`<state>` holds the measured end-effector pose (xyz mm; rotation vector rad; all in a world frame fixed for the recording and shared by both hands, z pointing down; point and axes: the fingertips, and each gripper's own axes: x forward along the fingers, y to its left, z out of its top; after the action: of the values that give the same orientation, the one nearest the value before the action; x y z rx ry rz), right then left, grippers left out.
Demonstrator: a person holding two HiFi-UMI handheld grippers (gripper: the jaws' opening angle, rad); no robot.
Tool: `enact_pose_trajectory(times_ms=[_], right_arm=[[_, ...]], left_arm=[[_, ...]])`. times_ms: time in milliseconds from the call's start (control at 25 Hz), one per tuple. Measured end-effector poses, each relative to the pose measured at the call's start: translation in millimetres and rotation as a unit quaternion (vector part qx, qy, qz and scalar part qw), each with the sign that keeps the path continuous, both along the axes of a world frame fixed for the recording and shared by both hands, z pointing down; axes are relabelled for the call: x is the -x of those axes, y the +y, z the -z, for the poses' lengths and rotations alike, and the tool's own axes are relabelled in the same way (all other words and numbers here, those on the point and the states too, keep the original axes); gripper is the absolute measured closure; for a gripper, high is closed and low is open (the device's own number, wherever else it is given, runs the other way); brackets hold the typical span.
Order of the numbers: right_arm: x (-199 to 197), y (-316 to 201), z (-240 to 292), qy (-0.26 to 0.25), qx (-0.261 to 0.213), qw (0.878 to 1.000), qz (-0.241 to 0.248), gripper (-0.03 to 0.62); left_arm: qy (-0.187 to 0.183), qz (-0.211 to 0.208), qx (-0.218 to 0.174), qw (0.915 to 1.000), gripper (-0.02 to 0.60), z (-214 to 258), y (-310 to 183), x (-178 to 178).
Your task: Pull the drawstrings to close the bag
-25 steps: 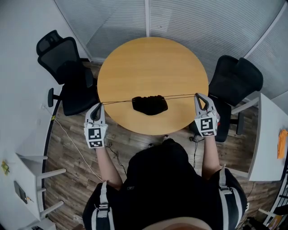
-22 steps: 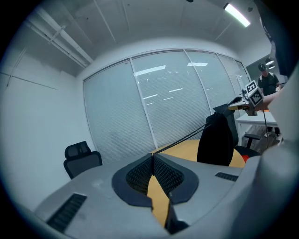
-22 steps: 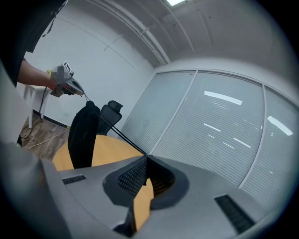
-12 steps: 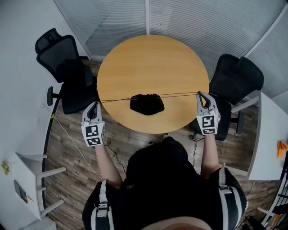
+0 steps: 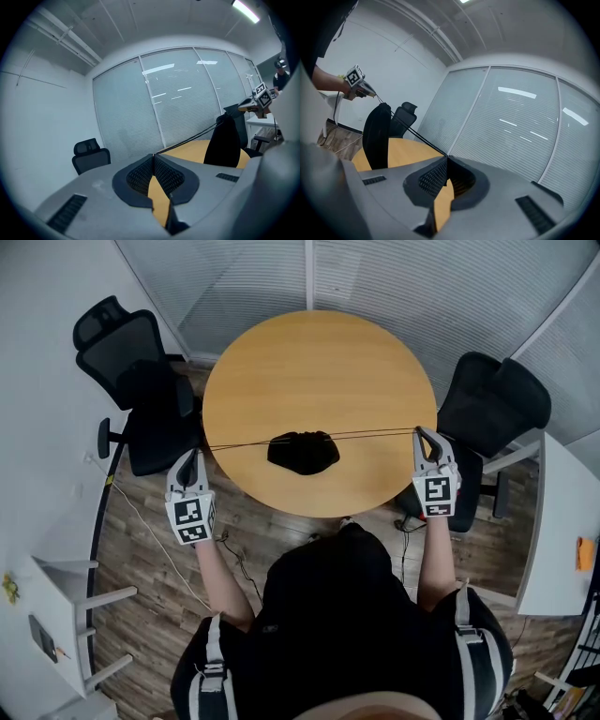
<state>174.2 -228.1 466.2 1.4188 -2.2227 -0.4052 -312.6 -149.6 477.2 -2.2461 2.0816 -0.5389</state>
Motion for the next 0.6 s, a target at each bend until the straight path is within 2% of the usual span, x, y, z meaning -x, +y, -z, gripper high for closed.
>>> enact_pose_trajectory(times_ms=[600], right_arm=[[1.4,-4.0,5.3,0.0,-0.012,1.0,-0.008,0.536]], left_arm=[[-0.001,-0.01,-0.002,1.0,0.563,-0.6,-2.5,3.2]])
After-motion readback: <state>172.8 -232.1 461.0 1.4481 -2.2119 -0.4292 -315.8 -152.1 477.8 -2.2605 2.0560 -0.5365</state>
